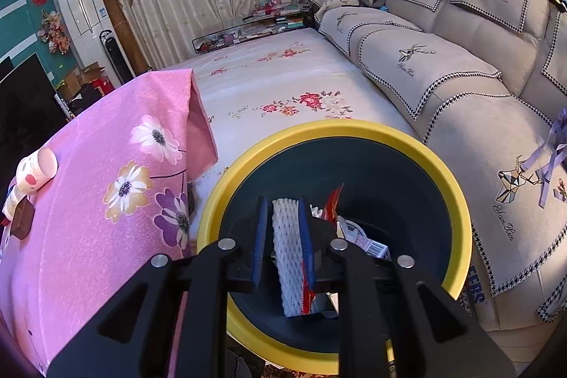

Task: Collect trash
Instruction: 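Grasp the brown plastic tray with the left gripper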

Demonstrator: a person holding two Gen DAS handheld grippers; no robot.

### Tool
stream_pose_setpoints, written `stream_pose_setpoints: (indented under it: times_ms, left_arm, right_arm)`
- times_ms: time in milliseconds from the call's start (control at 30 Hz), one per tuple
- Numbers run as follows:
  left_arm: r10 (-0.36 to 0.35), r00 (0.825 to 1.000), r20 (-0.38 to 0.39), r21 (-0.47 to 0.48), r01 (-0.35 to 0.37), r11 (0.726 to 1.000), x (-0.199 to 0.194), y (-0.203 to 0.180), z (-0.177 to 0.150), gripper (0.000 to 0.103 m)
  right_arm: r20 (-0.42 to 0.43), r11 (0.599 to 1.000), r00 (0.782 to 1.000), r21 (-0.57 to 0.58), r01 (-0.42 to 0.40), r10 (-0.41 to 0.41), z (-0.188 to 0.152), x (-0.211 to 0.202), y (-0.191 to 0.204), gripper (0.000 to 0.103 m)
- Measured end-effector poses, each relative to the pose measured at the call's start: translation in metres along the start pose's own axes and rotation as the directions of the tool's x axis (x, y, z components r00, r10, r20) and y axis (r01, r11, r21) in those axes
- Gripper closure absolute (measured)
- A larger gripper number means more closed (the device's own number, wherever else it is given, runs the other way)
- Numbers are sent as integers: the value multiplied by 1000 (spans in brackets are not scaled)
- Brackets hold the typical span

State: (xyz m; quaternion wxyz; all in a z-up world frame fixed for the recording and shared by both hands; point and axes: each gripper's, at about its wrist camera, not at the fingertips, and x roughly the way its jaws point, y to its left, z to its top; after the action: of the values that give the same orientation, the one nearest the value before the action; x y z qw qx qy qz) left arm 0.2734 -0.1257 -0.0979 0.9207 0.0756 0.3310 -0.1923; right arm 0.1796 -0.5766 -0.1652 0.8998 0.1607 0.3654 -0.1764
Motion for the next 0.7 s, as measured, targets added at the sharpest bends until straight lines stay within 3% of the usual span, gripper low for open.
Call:
stream_pose_setpoints:
  times_ms: [100, 333, 533, 700]
  left_arm:
    - [-12, 998, -56, -5, 12, 1000, 16, -7, 9, 5]
    - [62, 991, -116, 35, -58, 998, 53, -19, 23, 7]
    - [68, 982, -177, 32, -64, 997, 79, -18, 25, 25]
    - [48, 975, -216, 16, -45, 999, 90, -14, 25, 55]
  right_arm:
    - [1, 1000, 1000, 8, -11, 11, -1, 0, -1, 86]
    - [-8, 999, 999, -3, -34, 34, -4, -1, 1, 85]
    - [-7, 999, 999, 3, -47, 47, -5, -2, 0, 84]
    - [-13, 998, 998, 2, -57, 57, -7, -1, 0, 84]
